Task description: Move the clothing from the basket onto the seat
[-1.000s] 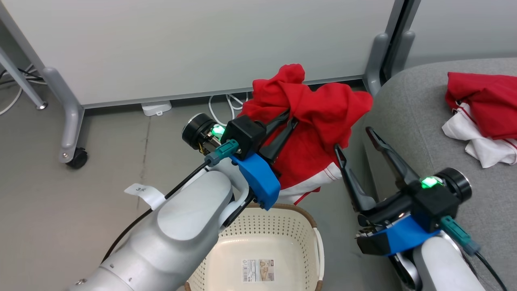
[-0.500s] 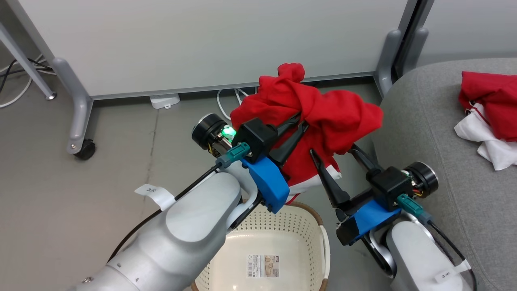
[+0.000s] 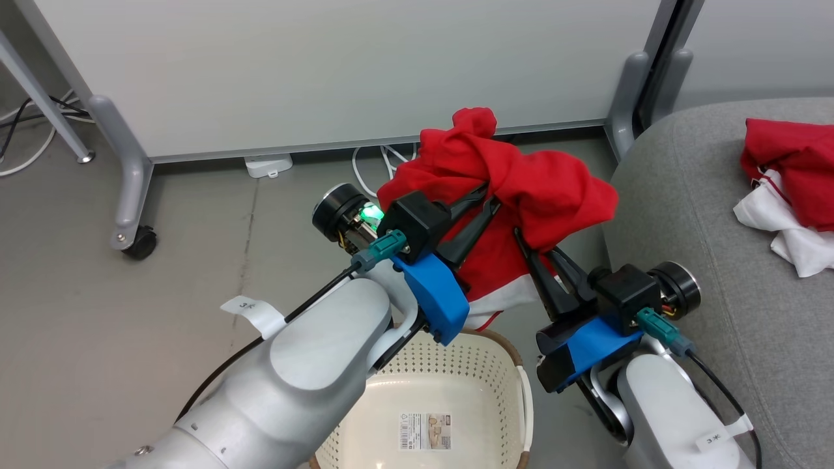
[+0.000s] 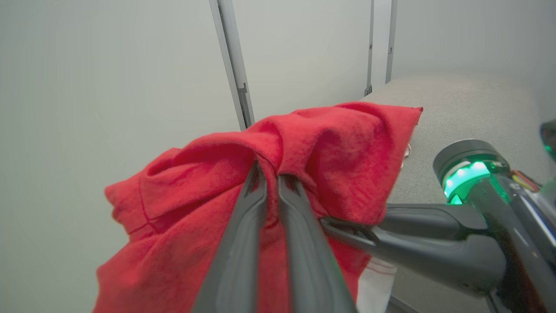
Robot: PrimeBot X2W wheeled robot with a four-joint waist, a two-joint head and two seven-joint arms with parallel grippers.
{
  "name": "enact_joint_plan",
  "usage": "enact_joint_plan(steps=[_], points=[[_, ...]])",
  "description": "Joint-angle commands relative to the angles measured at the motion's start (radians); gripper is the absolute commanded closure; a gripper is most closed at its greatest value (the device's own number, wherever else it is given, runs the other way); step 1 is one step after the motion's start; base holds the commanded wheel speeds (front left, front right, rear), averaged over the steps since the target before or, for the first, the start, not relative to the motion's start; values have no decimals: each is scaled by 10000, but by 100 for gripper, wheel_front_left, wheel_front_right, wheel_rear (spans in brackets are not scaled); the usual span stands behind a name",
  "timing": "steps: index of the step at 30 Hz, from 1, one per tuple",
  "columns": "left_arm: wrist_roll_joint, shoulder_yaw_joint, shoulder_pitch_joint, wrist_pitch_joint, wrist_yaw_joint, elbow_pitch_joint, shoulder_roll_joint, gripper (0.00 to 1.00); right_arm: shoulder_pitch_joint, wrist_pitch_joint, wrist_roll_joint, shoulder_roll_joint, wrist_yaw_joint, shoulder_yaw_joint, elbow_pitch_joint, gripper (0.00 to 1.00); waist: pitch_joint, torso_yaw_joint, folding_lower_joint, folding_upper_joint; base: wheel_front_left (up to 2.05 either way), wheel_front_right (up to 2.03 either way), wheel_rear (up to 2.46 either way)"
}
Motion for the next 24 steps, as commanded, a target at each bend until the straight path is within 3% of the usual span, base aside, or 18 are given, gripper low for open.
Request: enact_joint_plan(steps=[1,23,24], points=[[-35,-9,-135,-48,-68,9,16,100,9,-4,68,14,5,-9,8,100,-2,-10,0,-1,0,0,0],[80,135,-72,-51,-15,17,22,100,88,-4,196,-76,5,-28,-114,100,-14,-40,0,-1,0,0,0],[68,160,-53,-51,7,10,13,73,101,-4,201,-75,5,-30,-115,100,-22,-40,0,-1,0,0,0]])
